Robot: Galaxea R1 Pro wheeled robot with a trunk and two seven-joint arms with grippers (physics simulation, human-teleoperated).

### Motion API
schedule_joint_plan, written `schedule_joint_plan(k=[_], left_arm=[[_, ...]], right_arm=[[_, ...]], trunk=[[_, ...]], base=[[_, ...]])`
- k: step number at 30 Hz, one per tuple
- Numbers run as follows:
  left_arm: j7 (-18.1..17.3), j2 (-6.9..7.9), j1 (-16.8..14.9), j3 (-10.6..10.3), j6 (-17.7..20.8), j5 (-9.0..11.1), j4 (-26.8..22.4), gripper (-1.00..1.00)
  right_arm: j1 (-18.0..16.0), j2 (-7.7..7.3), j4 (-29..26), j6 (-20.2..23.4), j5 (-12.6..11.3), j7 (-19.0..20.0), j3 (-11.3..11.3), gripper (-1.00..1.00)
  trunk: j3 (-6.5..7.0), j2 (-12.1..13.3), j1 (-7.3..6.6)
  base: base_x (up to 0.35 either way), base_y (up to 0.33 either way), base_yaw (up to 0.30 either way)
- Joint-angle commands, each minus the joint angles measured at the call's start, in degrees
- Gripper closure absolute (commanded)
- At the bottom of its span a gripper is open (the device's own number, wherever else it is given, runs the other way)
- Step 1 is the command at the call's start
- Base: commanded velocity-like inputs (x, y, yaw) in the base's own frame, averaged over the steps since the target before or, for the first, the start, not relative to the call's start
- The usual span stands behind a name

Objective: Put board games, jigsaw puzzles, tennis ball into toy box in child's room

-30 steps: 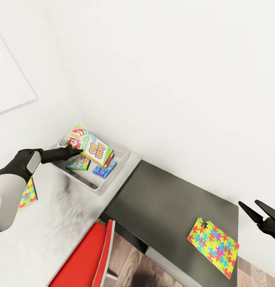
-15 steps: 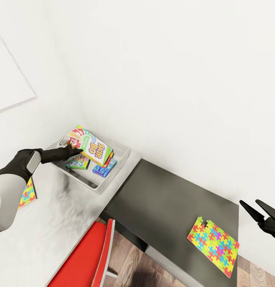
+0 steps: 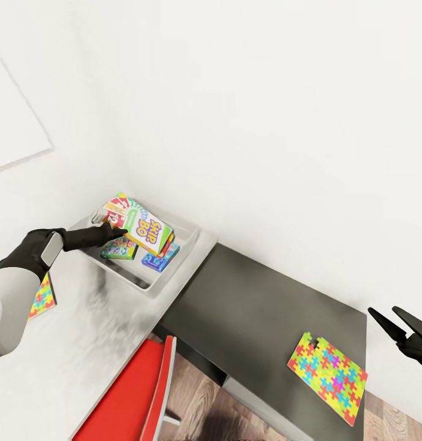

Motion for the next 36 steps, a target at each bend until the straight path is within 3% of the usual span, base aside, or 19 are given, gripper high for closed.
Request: schedule_joint_plan(k=[1, 26, 27, 36], left_arm=[[-0.23, -0.01, -0.05, 0.19, 0.34, 0.11, 0.03, 1.00], [-0.30, -0.02, -0.05, 0.19, 0.26, 0.02, 0.03, 1.00], [-0.30, 0.01, -0.05, 0.19, 0.26, 0.02, 0.03, -1.00], [-0.80, 0.26, -0.05, 0.27, 0.33, 0.07, 0.03, -1.00]], right_arm=[[-0.04, -0.01, 0.02, 0.23, 0.00, 0.13, -0.02, -1.00], [-0.04, 0.17, 0.00, 0.23, 0.02, 0.12, 0.06, -1.00], [-0.04, 0.17, 0.01, 0.23, 0.01, 0.13, 0.06, -1.00], [-0.04, 0.17, 0.00, 0.23, 0.00, 0.14, 0.05, -1.00]], trunk=[[-0.18, -0.10, 0.03], [-2.53, -0.10, 0.03], [-2.63, -0.10, 0.03], [-3.19, -0.10, 0.03]], base=[[0.000, 0.000, 0.000], [0.000, 0.000, 0.000], [0.000, 0.000, 0.000], [0.000, 0.000, 0.000]])
